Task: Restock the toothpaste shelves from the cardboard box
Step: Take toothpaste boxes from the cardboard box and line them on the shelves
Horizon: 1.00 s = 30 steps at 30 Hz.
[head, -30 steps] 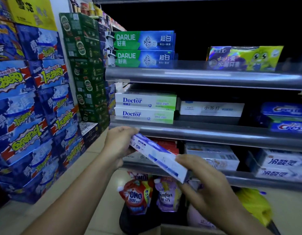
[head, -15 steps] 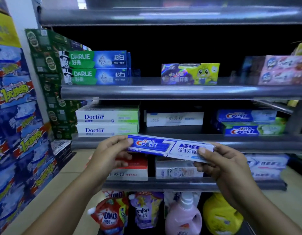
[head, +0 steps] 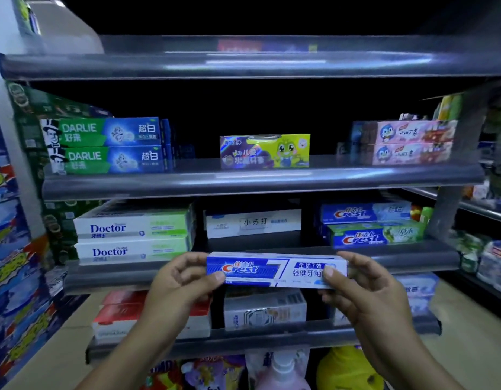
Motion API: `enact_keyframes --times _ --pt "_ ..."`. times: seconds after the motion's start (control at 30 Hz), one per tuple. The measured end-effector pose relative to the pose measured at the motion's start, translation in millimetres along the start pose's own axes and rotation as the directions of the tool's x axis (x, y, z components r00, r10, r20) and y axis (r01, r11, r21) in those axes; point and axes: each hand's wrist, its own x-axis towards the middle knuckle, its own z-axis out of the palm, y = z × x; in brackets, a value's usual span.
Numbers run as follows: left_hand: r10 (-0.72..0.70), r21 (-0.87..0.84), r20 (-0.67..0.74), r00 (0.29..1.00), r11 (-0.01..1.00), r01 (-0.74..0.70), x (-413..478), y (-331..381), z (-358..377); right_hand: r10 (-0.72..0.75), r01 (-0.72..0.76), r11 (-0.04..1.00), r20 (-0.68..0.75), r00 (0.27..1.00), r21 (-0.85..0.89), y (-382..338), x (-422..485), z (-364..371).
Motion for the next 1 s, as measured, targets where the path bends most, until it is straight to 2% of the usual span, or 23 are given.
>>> enact_keyframes --times 0.17,0.3,0.5,0.6,0.67,0.83,1.0 --pt "0.127 -0.014 -0.023 0.992 0.992 -0.127 4 12 32 -0.122 0.118 0.992 -0.076 0.990 -0.055 -12 21 -18" --pt "0.275 -0.029 -0.016 0.961 0.961 -0.276 14 38 73 -0.232 0.229 0.972 -0.088 0.969 -0.042 -51 45 -37" --pt "0.345 0.074 0.130 0.930 0.931 -0.356 42 68 144 -0.391 0.384 0.919 -0.081 0.917 -0.094 -110 75 -83" --pt "0.329 0.123 0.173 0.928 0.928 -0.352 55 64 181 -0.410 0.390 0.907 -0.125 0.904 -0.157 -120 90 -109" --pt "0.321 0.159 0.153 0.935 0.925 -0.344 65 57 201 -0.422 0.380 0.891 -0.147 0.894 -0.249 -120 103 -123" --pt "0.351 0.284 0.049 0.935 0.892 -0.350 79 30 230 -0.463 0.368 0.815 -0.121 0.878 -0.447 -104 128 -147" --pt "0.341 0.420 -0.078 0.937 0.863 -0.279 93 18 234 -0.408 0.275 0.786 -0.130 0.904 -0.554 -79 152 -150"
